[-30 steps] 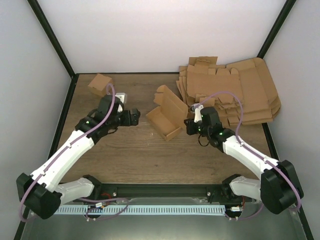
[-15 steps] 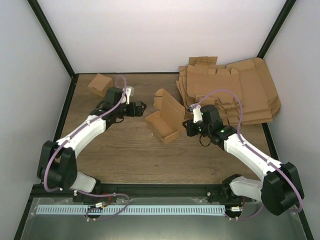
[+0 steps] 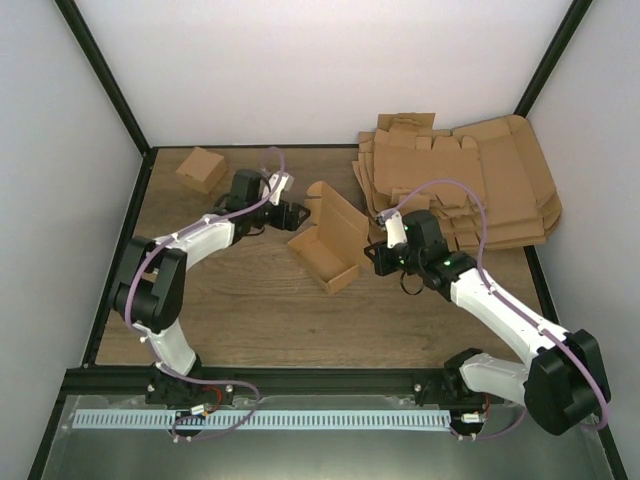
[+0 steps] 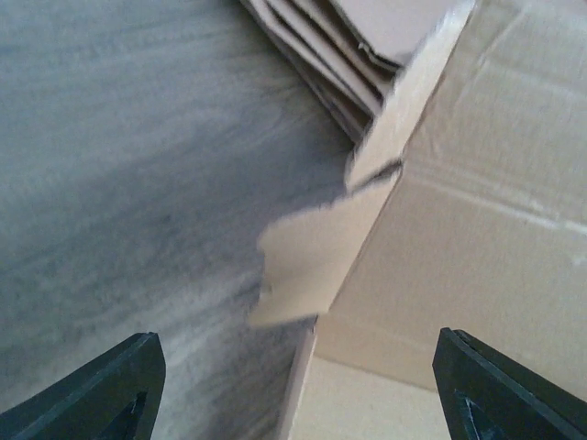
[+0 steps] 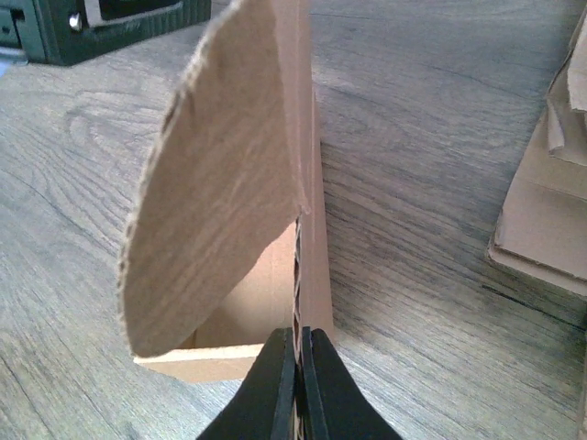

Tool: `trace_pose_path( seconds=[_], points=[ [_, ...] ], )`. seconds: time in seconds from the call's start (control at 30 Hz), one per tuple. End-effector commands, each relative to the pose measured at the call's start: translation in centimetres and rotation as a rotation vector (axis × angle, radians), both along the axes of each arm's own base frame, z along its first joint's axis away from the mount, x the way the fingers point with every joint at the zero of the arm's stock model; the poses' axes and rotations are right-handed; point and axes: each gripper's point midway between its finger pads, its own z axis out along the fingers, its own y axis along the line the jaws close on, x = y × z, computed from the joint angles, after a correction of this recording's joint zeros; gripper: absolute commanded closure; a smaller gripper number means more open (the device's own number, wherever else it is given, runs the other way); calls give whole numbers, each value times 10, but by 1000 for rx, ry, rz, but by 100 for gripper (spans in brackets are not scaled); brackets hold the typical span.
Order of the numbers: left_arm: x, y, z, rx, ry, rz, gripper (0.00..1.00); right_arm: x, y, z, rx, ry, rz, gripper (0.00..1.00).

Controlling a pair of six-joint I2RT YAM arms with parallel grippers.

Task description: Fold the paper box

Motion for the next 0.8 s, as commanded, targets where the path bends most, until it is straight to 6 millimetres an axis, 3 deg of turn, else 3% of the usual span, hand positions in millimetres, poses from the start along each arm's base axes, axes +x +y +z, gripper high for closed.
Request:
trace_pose_path(
  seconds=[0.0,0.4,0.57,0.77],
  points=[
    [22,-4,19,-32,-91,-70,17,4,9,26,35,-49,33,98],
    [34,-25,-7,-32,-39,-297,23,3,13,27,44,-45,54,98],
    [38,-29,-7,-50,-6,-303,51,4,12,22,33,-31,47,98],
    [25,-29,5,-71,-38,-274,59,11,11,15,12,-13,27,98]
  ],
)
